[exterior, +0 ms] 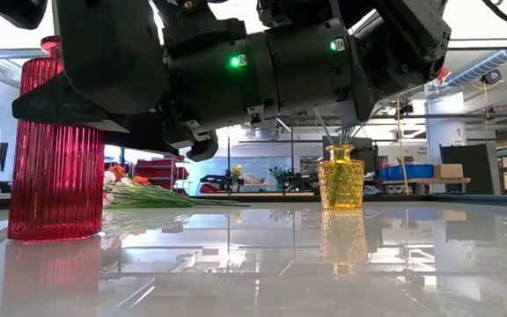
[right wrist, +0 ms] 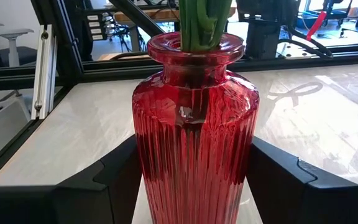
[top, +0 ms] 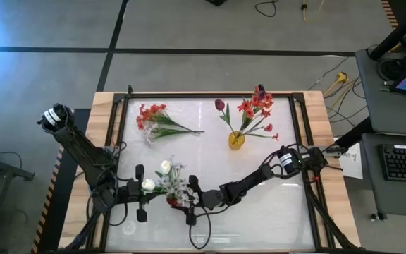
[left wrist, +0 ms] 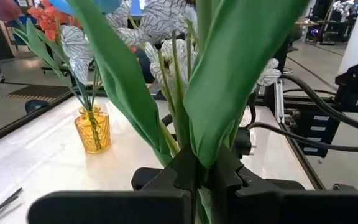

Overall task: Sort flowers into vase by color
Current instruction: Put the white flower into the red vase

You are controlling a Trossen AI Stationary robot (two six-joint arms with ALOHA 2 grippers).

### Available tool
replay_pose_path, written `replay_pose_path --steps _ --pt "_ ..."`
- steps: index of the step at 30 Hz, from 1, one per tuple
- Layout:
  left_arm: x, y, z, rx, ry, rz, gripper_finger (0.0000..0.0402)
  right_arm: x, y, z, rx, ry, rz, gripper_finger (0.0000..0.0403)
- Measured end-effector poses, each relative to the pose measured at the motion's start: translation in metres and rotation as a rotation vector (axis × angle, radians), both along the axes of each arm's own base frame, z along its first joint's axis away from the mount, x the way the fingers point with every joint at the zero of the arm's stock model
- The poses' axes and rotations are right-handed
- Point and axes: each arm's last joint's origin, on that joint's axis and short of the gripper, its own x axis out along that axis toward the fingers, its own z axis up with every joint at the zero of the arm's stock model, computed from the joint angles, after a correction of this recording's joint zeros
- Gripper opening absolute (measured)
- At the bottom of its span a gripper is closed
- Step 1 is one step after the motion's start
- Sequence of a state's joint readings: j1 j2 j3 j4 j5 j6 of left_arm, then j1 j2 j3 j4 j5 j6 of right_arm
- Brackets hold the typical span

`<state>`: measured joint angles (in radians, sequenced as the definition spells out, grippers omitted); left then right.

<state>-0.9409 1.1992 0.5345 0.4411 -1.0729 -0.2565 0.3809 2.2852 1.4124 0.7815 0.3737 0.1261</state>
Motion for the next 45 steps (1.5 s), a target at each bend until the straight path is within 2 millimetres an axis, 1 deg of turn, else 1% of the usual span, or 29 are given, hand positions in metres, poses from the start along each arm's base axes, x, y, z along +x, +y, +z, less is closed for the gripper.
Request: replay_pose_path --steps 5,8,11,19,21,24,27,30,37,38,39,42,45 --pt "-0.0003 0.0000 -0.0018 -0.010 0.006 -0.019 0.0001 0.0000 0.0000 0.0000 0.000 0.000 0.000 0.0232" --pt "-0.0002 -0.0006 -0.0020 -0.017 0.010 -0.038 0.0014 -0.0001 0.0002 -0.0001 0.001 0.001 0.000 0.0232" --pt "-0.0004 -0.0008 -0.0025 -0.035 0.011 -0.046 0.0045 -0.0002 0.0001 -0.0003 0.001 0.001 0.000 0.0232" --pt "-0.0031 -0.0035 -0.0024 -0.042 0.014 -0.078 0.0162 -0.0002 0.0001 -0.0003 0.003 0.001 0.000 0.0232" --pt "-0.0050 -0.0044 -0.0016 -0.043 0.013 -0.086 0.0179 -0.0002 0.0001 -0.0003 0.002 0.001 0.000 0.0232" --pt "-0.0063 -0.0035 0.0003 -0.047 0.009 -0.084 0.0186 -0.0002 0.0001 -0.0003 0.002 0.001 0.000 0.0232" --pt "-0.0068 -0.0019 0.0000 -0.032 0.013 -0.062 0.0172 -0.0002 0.0001 -0.0003 0.001 0.001 0.000 0.0232" --pt "-0.0069 -0.0014 -0.0007 -0.024 0.016 -0.052 0.0139 -0.0002 0.0001 -0.0003 -0.001 0.001 0.000 0.0232" --pt "-0.0071 -0.0011 -0.0017 -0.014 0.023 -0.049 0.0023 -0.0002 0.0001 -0.0003 -0.001 0.001 0.000 0.0232" --pt "-0.0071 -0.0012 -0.0020 -0.011 0.026 -0.054 0.0012 -0.0002 0.0001 -0.0003 -0.001 0.001 0.000 0.0232" --pt "-0.0071 -0.0015 -0.0020 -0.013 0.028 -0.062 0.0007 -0.0002 0.0001 -0.0003 -0.001 0.001 0.000 0.0232" --pt "-0.0071 -0.0014 -0.0023 -0.011 0.030 -0.063 0.0012 -0.0002 0.0001 -0.0003 -0.002 0.002 0.000 0.0232" --pt "-0.0072 -0.0013 -0.0027 -0.006 0.034 -0.063 0.0006 -0.0003 0.0001 -0.0007 -0.003 0.006 0.000 0.0232"
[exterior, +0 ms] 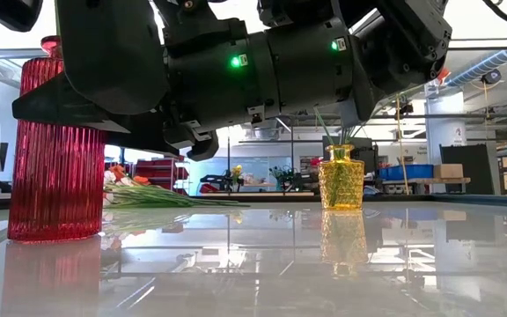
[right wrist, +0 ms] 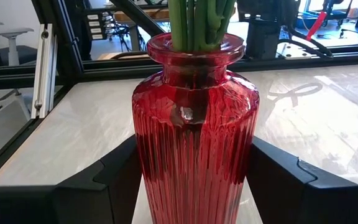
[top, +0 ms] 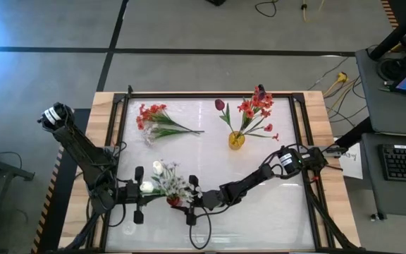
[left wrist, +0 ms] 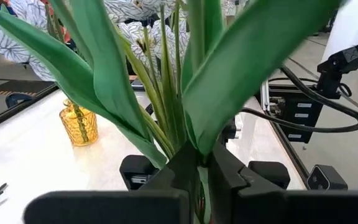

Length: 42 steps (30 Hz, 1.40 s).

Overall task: Sort flowers into vase by color
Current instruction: Put the white flower into the red vase

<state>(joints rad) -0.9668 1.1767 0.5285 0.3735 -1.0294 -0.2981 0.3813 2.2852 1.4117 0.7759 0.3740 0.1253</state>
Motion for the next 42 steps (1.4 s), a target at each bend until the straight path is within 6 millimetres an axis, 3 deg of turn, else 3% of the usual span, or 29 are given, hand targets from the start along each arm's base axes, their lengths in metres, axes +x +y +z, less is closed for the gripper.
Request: replay_pose_path --steps 9,18,26,35,42 --pt "0.000 0.000 -0.002 0.007 0.017 -0.020 0.0001 0.000 0.000 0.000 -0.003 0.006 -0.001 0.0232" --pt "0.008 -0.006 -0.018 0.033 0.050 0.000 0.0000 0.000 0.000 0.000 0.000 0.007 -0.005 0.0232" --pt "0.007 -0.004 -0.013 0.015 0.035 0.001 0.0001 0.000 0.000 0.000 0.001 0.007 -0.003 0.0232" --pt "0.006 -0.008 0.004 0.037 0.056 -0.022 0.0070 0.000 0.000 0.000 0.001 0.007 -0.001 0.0252" --pt "0.005 -0.013 0.022 0.069 0.171 -0.026 0.0118 -0.001 0.000 -0.004 -0.005 0.031 -0.001 0.0276"
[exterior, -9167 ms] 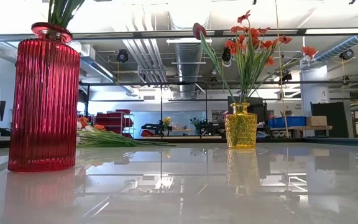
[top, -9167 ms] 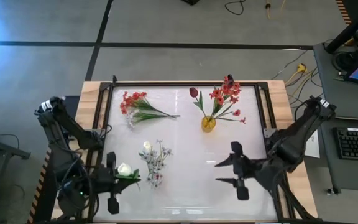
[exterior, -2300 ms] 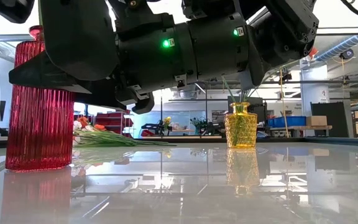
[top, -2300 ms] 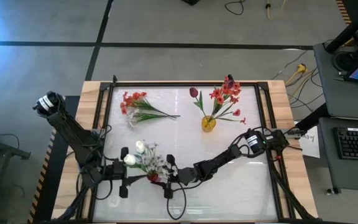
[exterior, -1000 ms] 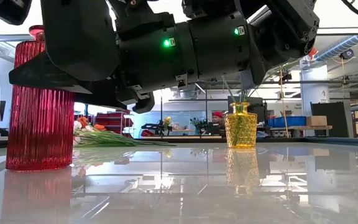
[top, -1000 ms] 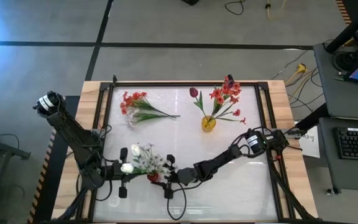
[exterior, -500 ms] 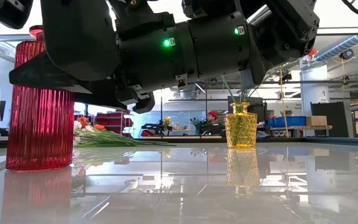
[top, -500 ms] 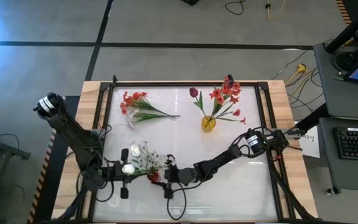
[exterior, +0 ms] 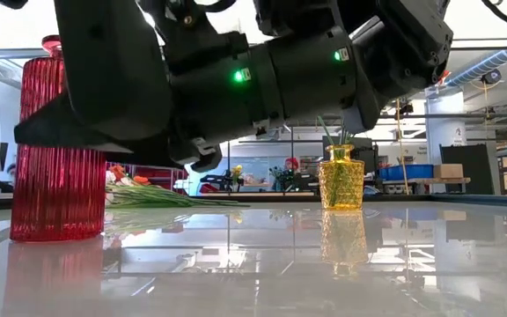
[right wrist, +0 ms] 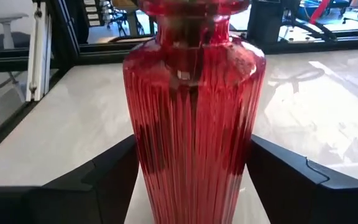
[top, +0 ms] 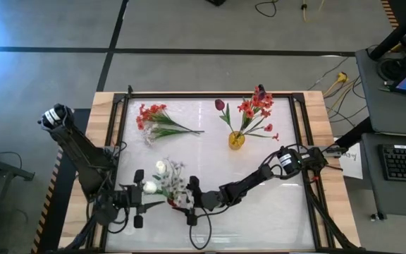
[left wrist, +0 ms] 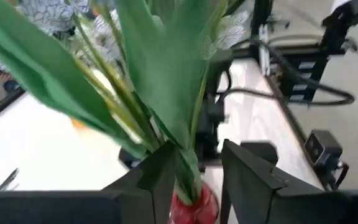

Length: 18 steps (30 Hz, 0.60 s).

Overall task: Sort flowers into vase by color
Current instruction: Put the white flower into the red vase

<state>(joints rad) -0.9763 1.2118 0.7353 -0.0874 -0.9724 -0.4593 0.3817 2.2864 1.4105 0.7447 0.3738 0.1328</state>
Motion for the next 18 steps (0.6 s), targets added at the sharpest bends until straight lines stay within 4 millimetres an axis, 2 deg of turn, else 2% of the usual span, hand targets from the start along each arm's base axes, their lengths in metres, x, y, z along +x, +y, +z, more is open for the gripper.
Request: replay_pose_path --steps 12,18 --pt "-0.010 -0.003 0.034 -0.015 0.174 -0.044 0.0132 -0.002 0.003 0.007 0.036 0.004 -0.001 0.0294" --pt "-0.017 0.000 0.055 -0.042 0.240 -0.028 0.0132 -0.005 0.004 0.009 0.039 0.087 -0.008 0.0290"
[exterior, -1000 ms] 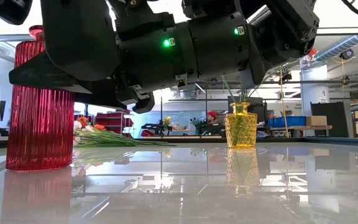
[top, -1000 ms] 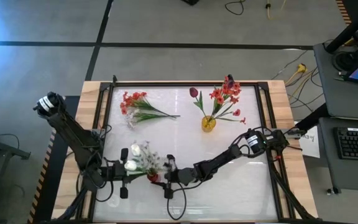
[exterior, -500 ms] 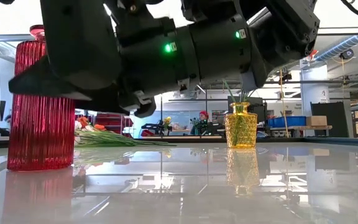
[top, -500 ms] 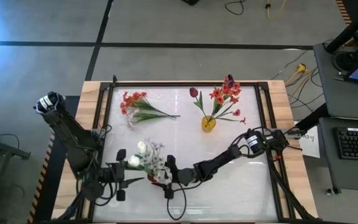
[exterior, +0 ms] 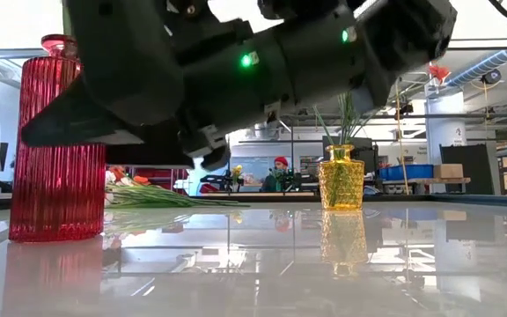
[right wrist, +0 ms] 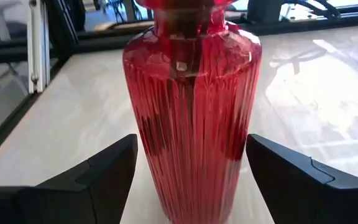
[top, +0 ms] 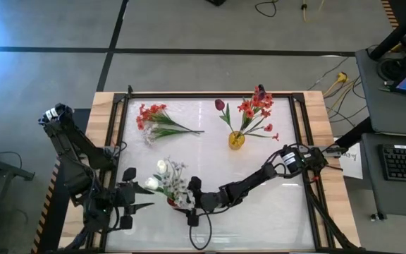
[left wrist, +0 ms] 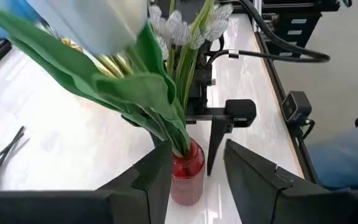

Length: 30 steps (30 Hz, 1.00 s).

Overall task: Sort flowers into vase by color
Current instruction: Put the white flower into the red vase, then put the white flowers into the red vase

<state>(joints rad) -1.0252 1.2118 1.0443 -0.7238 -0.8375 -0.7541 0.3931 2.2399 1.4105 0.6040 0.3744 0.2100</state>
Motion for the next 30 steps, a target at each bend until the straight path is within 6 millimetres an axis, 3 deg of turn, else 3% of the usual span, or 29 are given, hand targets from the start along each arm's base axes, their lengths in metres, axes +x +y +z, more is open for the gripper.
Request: replay_pose_path --steps 8,13,21,26,30 --pt "-0.001 0.002 0.019 0.041 -0.021 0.003 0.0132 -0.011 0.004 0.025 -0.039 0.102 0.005 0.0295" --pt "-0.003 0.004 0.045 0.064 -0.042 -0.027 0.0132 -0.036 0.014 0.053 -0.037 0.267 0.011 0.0291" --pt "-0.006 0.012 0.118 0.200 -0.194 -0.131 0.0132 -0.089 0.018 0.134 -0.040 0.343 0.041 0.0278" --pt "-0.007 0.025 0.144 0.392 -0.274 -0.055 0.0132 -0.121 -0.005 0.188 -0.089 0.325 0.050 0.0270" --pt "-0.006 0.043 0.155 0.436 -0.277 -0.046 0.0127 -0.143 -0.029 0.227 -0.175 0.244 0.001 0.0263"
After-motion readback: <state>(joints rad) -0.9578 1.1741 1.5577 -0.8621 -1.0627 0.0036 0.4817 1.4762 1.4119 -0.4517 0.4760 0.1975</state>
